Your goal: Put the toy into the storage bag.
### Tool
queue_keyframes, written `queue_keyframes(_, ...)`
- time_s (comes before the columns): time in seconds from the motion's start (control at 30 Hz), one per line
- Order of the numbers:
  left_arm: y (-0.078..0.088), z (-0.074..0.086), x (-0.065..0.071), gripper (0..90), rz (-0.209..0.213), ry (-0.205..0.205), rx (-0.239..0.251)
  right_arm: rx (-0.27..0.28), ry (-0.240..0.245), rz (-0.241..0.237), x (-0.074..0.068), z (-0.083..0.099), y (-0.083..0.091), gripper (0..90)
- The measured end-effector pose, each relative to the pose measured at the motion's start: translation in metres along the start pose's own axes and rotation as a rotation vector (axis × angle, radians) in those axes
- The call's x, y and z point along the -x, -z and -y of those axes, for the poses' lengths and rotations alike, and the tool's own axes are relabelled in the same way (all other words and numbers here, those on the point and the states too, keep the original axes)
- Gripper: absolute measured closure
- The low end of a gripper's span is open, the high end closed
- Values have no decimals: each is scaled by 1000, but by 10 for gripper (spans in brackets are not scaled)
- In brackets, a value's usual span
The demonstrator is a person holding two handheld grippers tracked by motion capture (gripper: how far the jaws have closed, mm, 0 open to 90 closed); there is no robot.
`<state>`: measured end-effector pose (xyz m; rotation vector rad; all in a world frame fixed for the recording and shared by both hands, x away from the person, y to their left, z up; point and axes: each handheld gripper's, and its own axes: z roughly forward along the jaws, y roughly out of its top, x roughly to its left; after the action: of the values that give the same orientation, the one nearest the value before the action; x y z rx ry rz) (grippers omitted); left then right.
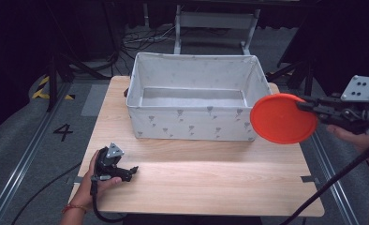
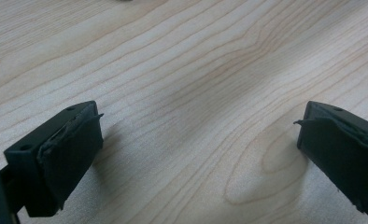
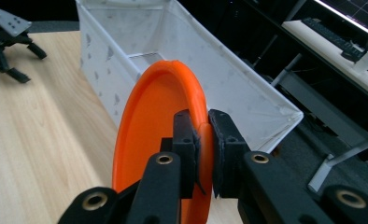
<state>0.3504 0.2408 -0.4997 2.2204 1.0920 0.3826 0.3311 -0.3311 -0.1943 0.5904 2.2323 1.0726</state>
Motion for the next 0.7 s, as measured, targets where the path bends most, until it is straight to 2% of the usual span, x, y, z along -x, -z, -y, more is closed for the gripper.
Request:
queue_keyframes(0.33, 0, 0, 0, 5, 1, 1, -1, 16, -10, 31, 21, -24, -12, 820)
queue_keyframes(0.5, 0, 0, 0, 5, 1, 2, -1, 4, -7, 49, 31, -33, -21, 820)
queue_keyframes(0.7, 0, 0, 0, 5, 2, 1, -1, 15, 2, 50, 40, -44, -33, 820)
